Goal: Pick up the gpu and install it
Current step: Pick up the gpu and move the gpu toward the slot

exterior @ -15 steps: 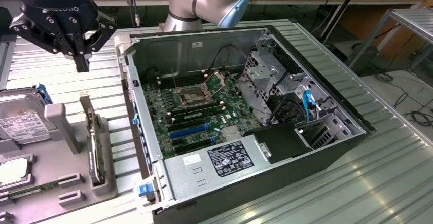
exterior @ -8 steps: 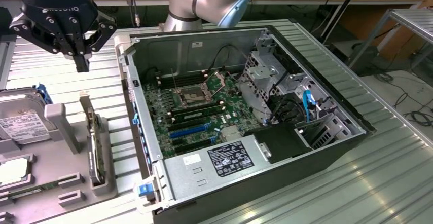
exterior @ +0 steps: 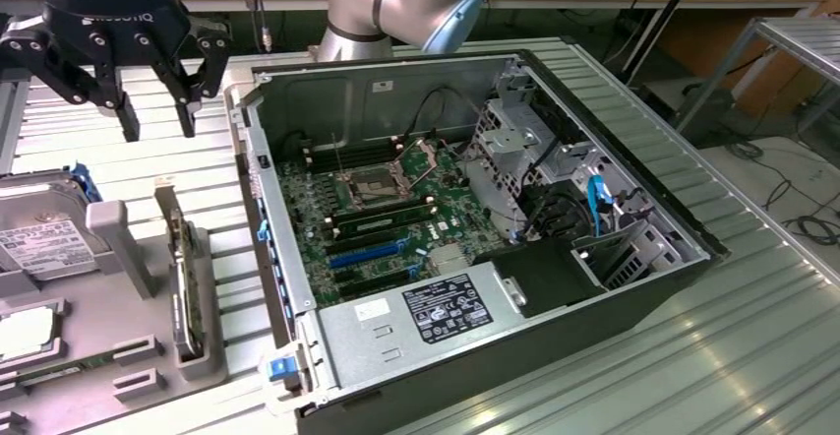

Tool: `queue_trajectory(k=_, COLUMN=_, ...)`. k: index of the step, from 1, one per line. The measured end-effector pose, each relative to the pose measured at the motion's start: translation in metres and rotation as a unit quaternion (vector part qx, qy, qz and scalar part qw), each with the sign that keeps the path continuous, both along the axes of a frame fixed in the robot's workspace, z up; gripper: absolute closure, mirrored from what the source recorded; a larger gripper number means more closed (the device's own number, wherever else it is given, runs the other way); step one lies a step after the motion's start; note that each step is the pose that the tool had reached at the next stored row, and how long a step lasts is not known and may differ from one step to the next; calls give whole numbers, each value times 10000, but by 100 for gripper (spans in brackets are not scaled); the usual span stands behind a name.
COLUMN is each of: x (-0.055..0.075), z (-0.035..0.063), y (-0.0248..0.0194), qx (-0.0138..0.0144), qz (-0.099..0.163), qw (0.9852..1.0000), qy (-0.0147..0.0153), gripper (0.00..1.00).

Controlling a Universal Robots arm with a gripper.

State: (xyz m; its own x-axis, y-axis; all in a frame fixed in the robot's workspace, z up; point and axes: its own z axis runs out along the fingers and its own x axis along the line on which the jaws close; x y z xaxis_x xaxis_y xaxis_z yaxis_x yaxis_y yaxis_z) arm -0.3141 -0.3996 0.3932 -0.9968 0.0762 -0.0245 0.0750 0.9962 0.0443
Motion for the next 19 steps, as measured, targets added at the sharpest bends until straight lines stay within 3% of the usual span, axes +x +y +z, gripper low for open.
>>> queue_trajectory(k=1, x=0, z=0, y=0, qx=0, qz=0, qw=10000, qy=0, gripper=52)
queue_trajectory(k=8, x=-1, z=0, y=-1, qx=0, qz=-1, qw=10000, qy=0, gripper=52)
queue_trajectory(k=19, x=0, z=-5, y=-81, qx=0, qz=0, qw=10000, qy=0, gripper=52)
